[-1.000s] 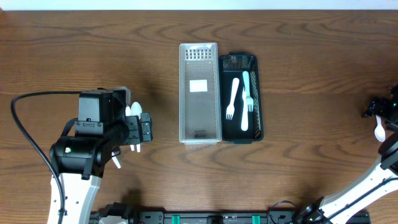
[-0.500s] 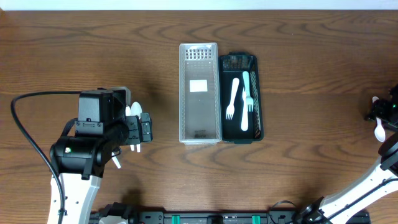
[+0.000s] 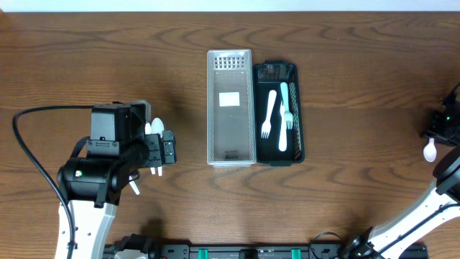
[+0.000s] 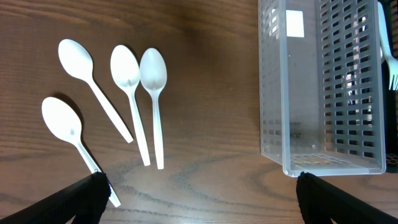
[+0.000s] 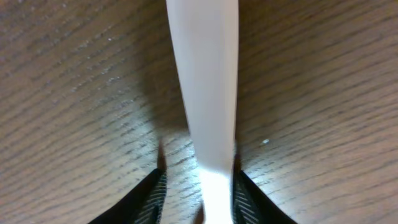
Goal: Pack container
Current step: 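Return the right gripper right and grasp a white spoon by its handle, then carry the spoon with the right gripper and drop it into the black basket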
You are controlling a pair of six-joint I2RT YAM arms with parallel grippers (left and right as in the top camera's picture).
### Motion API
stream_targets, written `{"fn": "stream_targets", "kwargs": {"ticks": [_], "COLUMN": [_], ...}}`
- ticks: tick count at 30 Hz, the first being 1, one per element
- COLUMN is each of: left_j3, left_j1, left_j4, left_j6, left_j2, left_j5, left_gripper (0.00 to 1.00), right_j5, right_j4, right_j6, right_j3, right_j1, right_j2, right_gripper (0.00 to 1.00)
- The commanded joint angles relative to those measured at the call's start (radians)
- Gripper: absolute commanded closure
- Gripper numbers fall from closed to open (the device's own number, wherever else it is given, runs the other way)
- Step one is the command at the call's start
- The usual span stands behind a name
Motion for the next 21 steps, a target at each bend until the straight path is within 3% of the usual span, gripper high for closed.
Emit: {"fn": "stream_targets", "kwargs": {"ticks": [1,15,21], "left_j3": [0.02,0.02,0.02], "left_j1": [0.005,0.005,0.005], "left_j4": [-0.002,-0.002,-0.002], "left_j6": [0.013,0.013,0.013], "left_j2": [-0.006,-0.006,-0.006], "left_j5": [0.013,0.013,0.013], "left_gripper": [0.02,0.02,0.02], "right_j5": [-0.047,-0.073,-0.077], "right_j4": [-0.002,0.003,-0.007], "right_j6": [0.0,0.004,0.08], "right_j3": [-0.032,-0.032,-0.021], "right_j1": [0.023,0.027,0.032], "right_j2": [0.023,0.023,0.016], "right_gripper": [0.67,0.88,0.98]}}
